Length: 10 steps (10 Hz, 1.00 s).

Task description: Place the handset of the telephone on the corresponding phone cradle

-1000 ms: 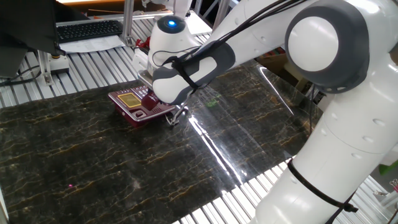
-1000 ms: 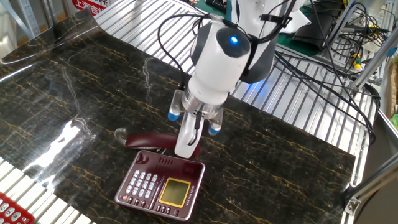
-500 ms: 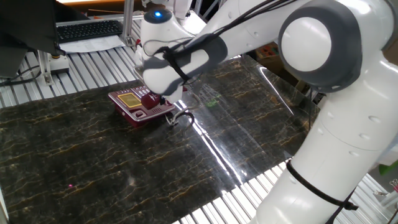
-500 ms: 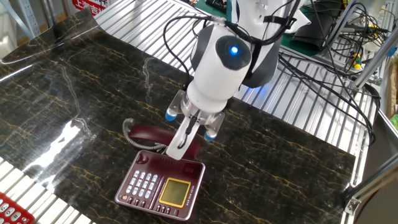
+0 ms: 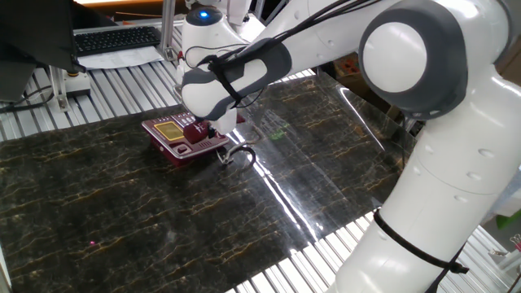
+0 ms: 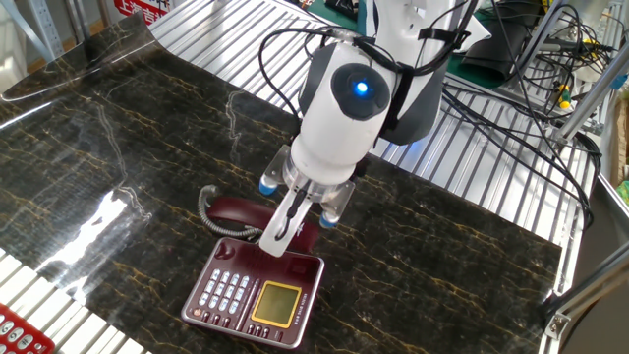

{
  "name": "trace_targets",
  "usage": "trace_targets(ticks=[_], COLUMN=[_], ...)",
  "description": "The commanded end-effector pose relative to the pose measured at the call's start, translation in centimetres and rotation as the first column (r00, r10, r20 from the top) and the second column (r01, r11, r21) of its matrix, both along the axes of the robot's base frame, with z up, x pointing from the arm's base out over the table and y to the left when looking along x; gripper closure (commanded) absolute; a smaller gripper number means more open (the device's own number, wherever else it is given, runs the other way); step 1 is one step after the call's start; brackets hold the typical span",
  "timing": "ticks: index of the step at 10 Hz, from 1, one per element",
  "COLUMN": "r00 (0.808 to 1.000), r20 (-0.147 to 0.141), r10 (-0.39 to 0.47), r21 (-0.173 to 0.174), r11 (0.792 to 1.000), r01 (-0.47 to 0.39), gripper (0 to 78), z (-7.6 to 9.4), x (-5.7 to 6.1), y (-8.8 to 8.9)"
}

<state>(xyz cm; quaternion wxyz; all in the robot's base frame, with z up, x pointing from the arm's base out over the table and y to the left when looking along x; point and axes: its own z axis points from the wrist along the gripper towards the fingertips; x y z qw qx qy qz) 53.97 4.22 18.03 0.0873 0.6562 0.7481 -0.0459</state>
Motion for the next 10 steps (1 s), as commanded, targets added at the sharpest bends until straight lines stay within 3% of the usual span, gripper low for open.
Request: trace_targets(ticks=[1, 6, 7, 8, 9, 10], r00=[0.998, 0.995, 0.991, 0.990, 0.989, 0.988], r20=[-0.030, -0.079, -0.117, -0.126, -0.130, -0.136], r10=[0.048, 0.053, 0.066, 0.069, 0.068, 0.079], r21=[0.061, 0.080, 0.087, 0.112, 0.162, 0.181], r11=[0.997, 0.996, 0.995, 0.992, 0.986, 0.982], r01=[-0.046, -0.047, -0.056, -0.055, -0.047, -0.054], gripper=[76.4, 76.4, 76.4, 76.4, 76.4, 76.4], z=[-0.3, -1.8, -1.4, -1.1, -0.8, -0.8], x=[1.3, 1.9, 2.3, 2.8, 3.3, 3.5], y=[2.5, 2.9, 2.6, 2.3, 1.9, 1.6])
